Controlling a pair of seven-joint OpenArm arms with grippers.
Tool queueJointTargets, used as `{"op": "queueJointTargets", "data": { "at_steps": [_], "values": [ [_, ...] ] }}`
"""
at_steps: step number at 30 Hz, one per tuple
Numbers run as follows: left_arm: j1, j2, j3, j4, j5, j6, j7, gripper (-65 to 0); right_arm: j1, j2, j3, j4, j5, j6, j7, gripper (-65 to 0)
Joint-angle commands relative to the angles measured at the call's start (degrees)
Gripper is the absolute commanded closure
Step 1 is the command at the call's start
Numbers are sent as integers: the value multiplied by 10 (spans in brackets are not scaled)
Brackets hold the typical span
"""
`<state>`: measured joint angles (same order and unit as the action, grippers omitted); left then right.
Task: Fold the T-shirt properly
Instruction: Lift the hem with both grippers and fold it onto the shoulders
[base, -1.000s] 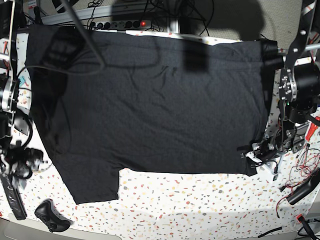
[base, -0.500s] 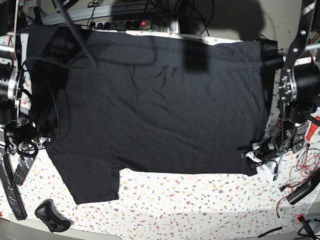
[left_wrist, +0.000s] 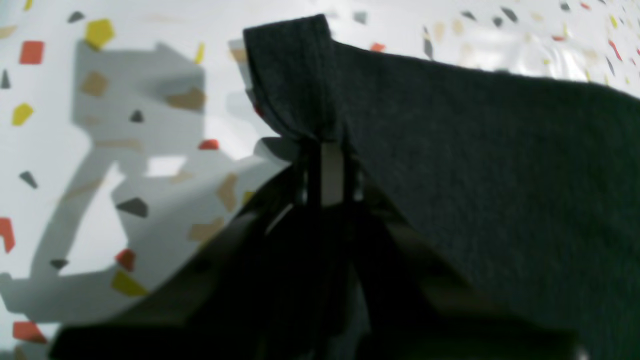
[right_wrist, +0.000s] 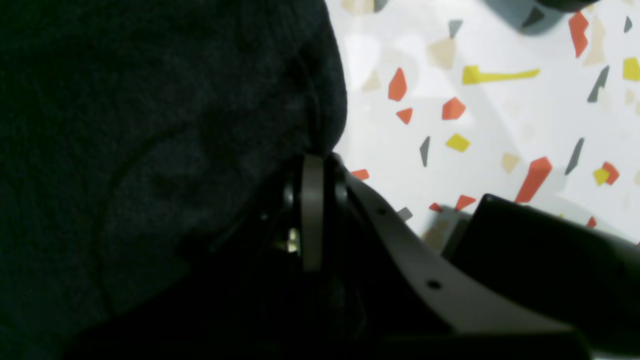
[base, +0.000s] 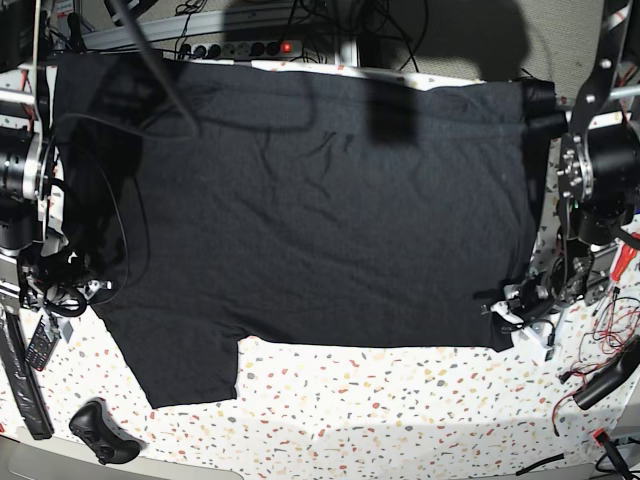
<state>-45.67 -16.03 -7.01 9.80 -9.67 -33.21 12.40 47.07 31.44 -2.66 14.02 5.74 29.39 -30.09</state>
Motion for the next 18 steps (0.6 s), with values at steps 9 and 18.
{"op": "queueJointTargets", "data": {
  "at_steps": [9, 18],
  "values": [
    [125, -4, -2, 243, -78, -7, 35, 0, -51, 47, 2, 164, 89, 84, -13, 0],
    [228, -14, -3, 499, -86, 82, 100, 0, -212, 70, 36, 371, 155, 83, -32, 0]
  ]
}}
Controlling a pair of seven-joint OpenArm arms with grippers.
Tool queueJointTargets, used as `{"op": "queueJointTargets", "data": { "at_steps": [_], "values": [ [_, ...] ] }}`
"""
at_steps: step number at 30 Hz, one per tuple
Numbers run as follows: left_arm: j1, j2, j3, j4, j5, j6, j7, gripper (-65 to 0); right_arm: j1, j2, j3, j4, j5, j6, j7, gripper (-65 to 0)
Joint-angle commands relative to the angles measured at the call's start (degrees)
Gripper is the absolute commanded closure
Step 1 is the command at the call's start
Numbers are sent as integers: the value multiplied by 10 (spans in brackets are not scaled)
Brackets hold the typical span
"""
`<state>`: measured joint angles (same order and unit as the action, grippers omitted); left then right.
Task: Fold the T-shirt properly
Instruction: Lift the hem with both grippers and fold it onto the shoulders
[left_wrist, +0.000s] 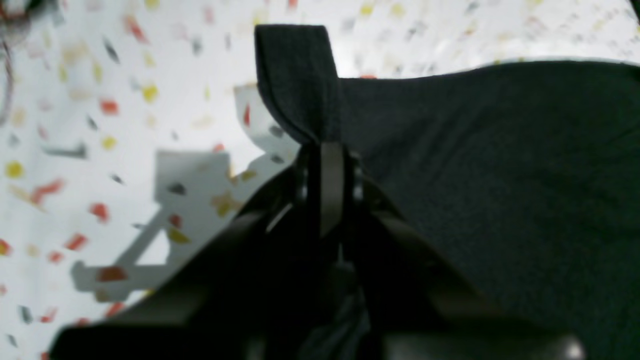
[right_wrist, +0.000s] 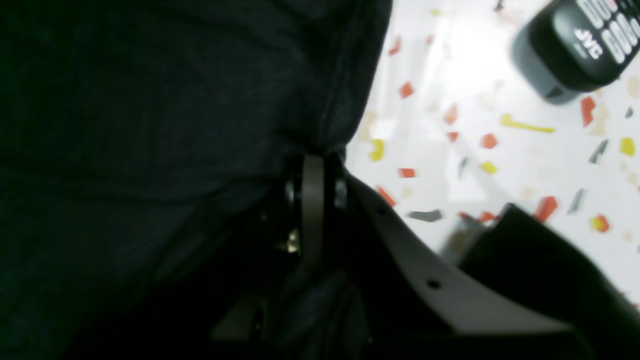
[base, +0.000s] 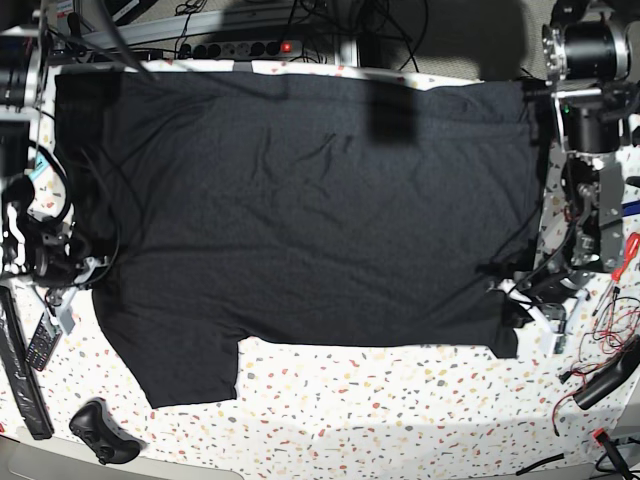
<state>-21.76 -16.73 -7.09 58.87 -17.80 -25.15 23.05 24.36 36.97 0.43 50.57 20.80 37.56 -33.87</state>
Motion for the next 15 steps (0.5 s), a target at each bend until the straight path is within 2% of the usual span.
{"op": "queueJointTargets", "data": {
  "at_steps": [1, 7, 11, 15],
  "values": [
    [-7, -8, -6, 17, -6, 3, -3, 0, -6, 14, 18, 28, 10, 2, 6, 0],
    [26, -8, -75, 58, -60, 0, -1, 0, -129, 5, 133, 162, 22, 2, 5, 0],
    [46, -8, -110, 75, -90, -38, 23, 0, -196, -9, 206, 241, 24, 2, 4, 0],
    [66, -8, -130, 88, -117, -45, 32, 0, -253, -27, 263, 310, 24, 2, 4, 0]
  ]
}}
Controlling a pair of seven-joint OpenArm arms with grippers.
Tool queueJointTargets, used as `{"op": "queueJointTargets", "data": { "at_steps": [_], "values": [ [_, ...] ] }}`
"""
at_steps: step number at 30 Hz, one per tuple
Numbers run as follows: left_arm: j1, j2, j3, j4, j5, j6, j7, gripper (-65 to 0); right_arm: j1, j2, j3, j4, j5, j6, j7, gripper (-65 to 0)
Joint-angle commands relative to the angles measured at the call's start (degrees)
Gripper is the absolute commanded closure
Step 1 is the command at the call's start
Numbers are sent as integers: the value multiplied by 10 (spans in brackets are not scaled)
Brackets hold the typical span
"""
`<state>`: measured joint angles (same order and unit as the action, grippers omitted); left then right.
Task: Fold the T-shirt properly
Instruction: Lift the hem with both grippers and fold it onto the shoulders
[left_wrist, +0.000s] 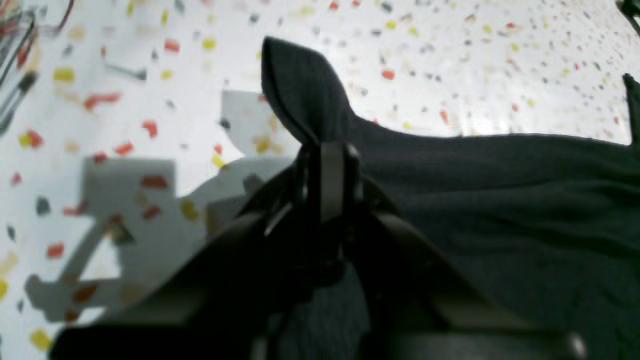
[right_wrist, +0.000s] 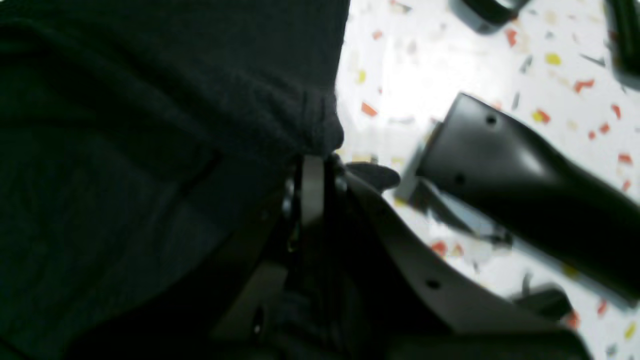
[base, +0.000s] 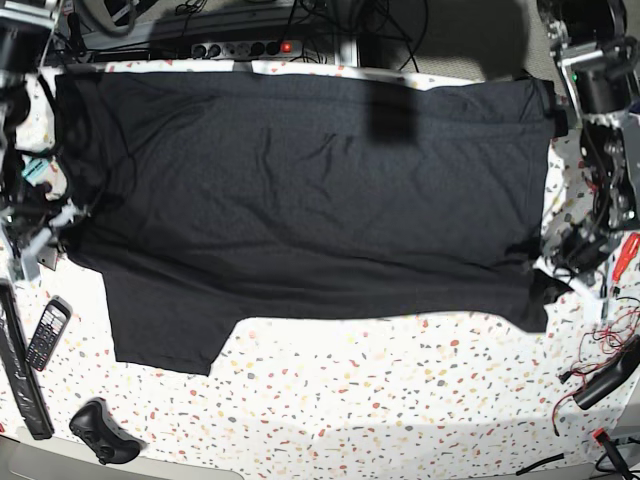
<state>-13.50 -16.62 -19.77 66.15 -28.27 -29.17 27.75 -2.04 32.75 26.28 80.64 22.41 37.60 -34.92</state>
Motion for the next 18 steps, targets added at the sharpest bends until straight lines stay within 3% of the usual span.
{"op": "queueJointTargets", "data": {
  "at_steps": [1, 13, 18],
  "values": [
    [-12, -9, -9, 22, -15, -5, -11, 0, -3, 10, 17, 26, 8, 2, 15, 0],
    [104, -9, -54, 164, -20, -24, 13, 0, -123, -66, 133, 179, 7, 2, 16, 0],
    [152, -12, -54, 182, -20, -24, 9, 0, -151, -78, 175, 194, 7, 2, 16, 0]
  ]
}}
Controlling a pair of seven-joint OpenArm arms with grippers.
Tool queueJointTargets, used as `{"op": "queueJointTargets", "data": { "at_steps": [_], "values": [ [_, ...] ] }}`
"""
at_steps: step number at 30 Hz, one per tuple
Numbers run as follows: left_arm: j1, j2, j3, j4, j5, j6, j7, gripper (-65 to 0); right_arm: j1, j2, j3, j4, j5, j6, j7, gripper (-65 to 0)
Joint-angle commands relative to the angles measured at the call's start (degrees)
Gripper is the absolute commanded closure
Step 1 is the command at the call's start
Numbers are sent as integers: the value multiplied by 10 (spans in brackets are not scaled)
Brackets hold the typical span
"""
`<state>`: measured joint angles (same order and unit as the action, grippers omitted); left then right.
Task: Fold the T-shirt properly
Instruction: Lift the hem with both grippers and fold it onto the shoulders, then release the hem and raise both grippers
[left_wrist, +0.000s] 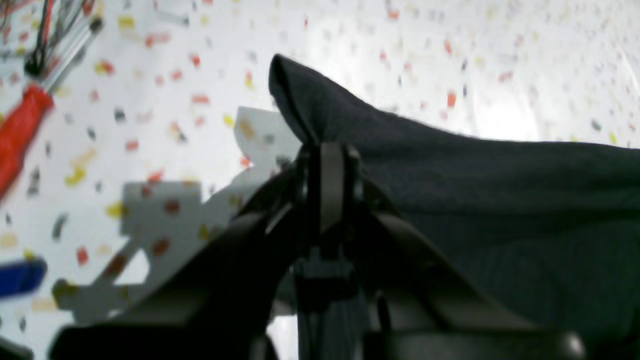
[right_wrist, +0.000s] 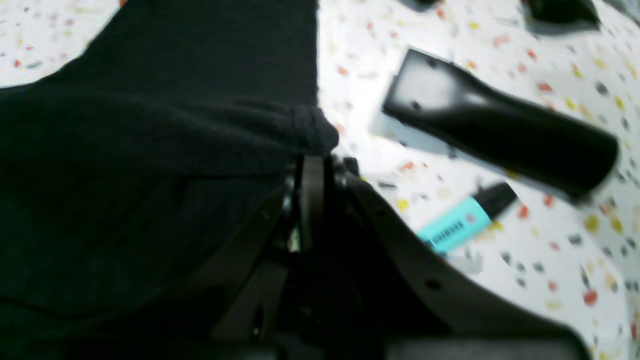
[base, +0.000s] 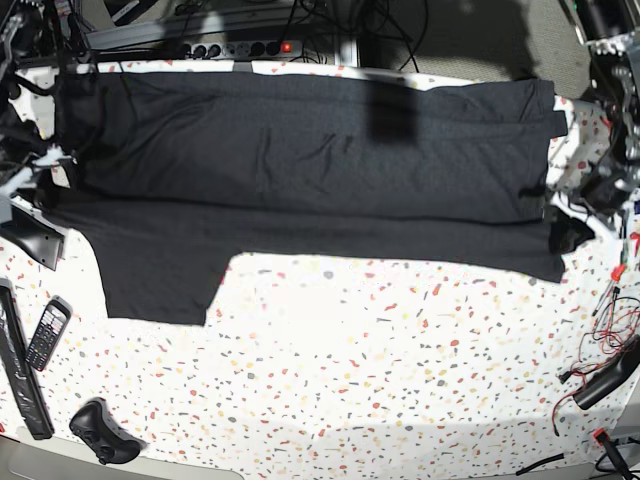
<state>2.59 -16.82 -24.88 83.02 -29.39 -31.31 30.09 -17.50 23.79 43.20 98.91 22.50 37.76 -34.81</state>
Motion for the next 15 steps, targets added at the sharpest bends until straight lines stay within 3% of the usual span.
{"op": "queueJointTargets", "data": {
  "at_steps": [1, 15],
  "values": [
    [-3, -13, -3, 13, -9, -2, -14, 0, 0, 11, 11, 11, 7, 0, 15, 0],
    [58, -34, -29, 13, -7, -5, -9, 0, -17, 11, 22, 11, 3, 0, -29, 0]
  ]
}}
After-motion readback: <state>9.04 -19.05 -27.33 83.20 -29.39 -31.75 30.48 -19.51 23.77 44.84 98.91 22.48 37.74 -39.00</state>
